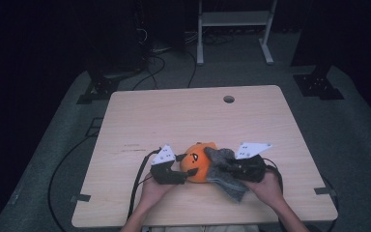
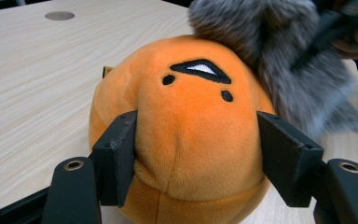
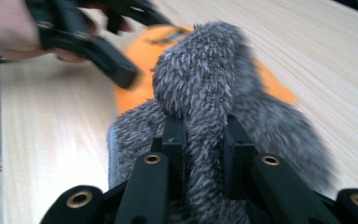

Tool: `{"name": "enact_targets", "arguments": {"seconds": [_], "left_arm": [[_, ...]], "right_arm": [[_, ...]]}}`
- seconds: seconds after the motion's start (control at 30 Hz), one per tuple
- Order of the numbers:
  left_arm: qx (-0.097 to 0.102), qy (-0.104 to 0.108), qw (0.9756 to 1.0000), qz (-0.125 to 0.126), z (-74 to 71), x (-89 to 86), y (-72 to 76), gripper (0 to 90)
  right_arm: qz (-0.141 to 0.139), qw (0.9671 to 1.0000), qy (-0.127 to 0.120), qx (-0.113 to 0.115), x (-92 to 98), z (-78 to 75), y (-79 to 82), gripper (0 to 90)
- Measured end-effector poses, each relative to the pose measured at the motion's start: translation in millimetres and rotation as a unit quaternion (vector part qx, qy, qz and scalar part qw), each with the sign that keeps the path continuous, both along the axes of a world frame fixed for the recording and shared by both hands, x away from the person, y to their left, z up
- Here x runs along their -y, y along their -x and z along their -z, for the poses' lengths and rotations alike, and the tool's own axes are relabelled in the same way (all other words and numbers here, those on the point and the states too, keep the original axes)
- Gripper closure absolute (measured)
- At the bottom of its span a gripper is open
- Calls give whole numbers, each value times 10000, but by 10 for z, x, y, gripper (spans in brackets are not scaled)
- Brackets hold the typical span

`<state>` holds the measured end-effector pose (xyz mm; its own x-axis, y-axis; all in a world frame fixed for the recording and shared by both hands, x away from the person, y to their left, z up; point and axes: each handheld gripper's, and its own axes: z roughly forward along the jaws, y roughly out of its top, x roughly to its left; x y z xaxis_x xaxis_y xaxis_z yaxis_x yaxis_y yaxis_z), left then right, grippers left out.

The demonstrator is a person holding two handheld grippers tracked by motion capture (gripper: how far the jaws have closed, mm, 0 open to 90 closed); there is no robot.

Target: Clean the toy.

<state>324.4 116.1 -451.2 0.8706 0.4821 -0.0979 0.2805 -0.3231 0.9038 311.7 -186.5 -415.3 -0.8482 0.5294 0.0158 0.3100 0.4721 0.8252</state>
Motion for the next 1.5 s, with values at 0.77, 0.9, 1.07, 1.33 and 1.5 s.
{"name": "enact_targets", "arguments": {"seconds": [0.77, 0.9, 1.07, 1.33, 1.5], "left_arm": [[-241, 148, 9996, -21, 2, -25, -17, 328], [-103, 69, 9998, 132, -2, 23, 12, 342], [-22, -85, 9997, 226, -26, 33, 61, 356], [151, -241, 9988, 408, -39, 47, 97, 364], [154, -218, 9987, 432, -31, 37, 90, 364]], "right_arm": [[181, 9981, -358, -468, 232, 95, -48, 733], [-218, 9980, -490, -321, 164, 57, 35, 728], [-225, 9995, -228, 71, -46, 0, 94, 731], [-46, 9976, -530, -441, 227, 102, -49, 705], [-275, 9981, -466, -301, 96, 46, -47, 525]]}}
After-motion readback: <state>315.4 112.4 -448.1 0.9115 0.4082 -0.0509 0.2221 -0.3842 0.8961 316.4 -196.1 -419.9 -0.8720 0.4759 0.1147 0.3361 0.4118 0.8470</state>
